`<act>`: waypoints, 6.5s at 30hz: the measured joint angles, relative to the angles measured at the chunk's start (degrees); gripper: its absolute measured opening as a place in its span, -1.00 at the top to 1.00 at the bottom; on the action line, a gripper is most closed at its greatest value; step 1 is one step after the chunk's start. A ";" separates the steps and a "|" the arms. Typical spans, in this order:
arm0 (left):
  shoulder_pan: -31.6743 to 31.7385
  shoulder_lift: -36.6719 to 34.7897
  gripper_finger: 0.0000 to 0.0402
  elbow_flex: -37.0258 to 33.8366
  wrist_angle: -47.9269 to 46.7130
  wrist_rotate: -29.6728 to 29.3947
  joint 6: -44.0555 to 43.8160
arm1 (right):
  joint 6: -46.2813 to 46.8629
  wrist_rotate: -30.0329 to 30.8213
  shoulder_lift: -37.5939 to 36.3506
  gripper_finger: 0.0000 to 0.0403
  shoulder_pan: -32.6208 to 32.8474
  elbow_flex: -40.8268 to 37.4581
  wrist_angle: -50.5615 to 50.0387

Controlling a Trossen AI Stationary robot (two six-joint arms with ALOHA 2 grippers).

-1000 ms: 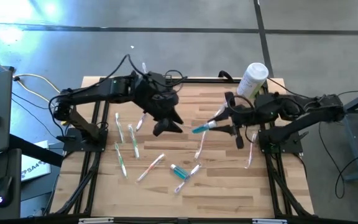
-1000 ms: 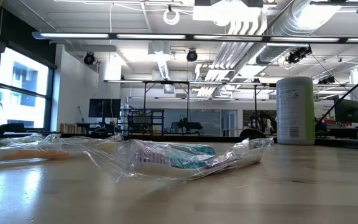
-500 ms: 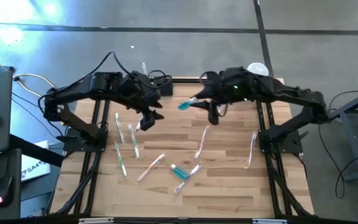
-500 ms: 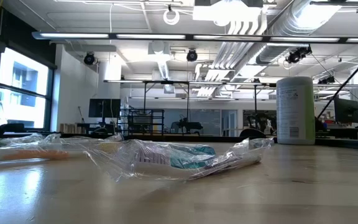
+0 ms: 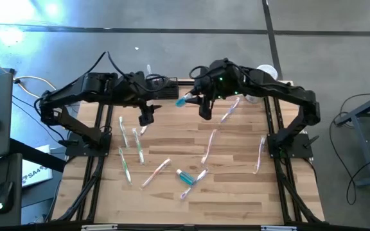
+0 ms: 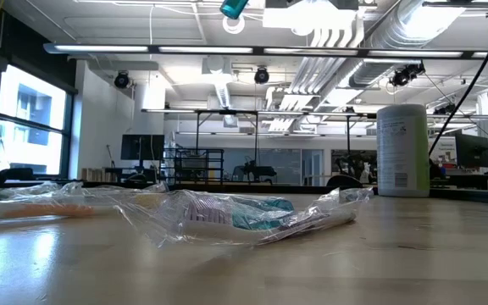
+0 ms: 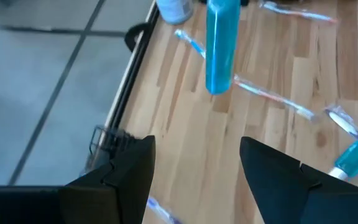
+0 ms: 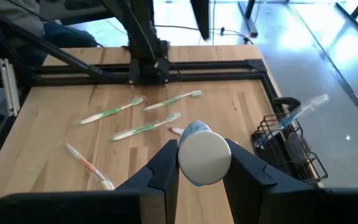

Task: Pick & Place toothbrushing station
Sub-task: Put the top blue mouthwash into the black wire organizer

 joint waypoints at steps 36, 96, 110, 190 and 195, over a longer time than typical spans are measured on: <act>5.25 8.72 -0.12 -0.02 11.76 20.82 6.17 | -0.22 4.13 0.00 0.57 4.08 0.11 0.80; 4.69 2.49 0.66 0.09 37.67 24.81 2.86 | 3.66 9.61 -6.26 -0.07 8.54 0.02 19.19; 4.46 3.63 0.66 -0.02 37.94 25.76 3.19 | 1.90 7.01 -5.70 0.27 7.98 0.02 19.72; 4.50 8.03 0.48 0.04 32.44 20.33 5.93 | -2.28 9.63 -3.82 0.66 5.41 0.06 -4.90; 4.52 9.25 0.27 0.07 31.59 21.63 5.97 | -2.18 9.52 -3.82 0.66 5.43 0.02 -5.22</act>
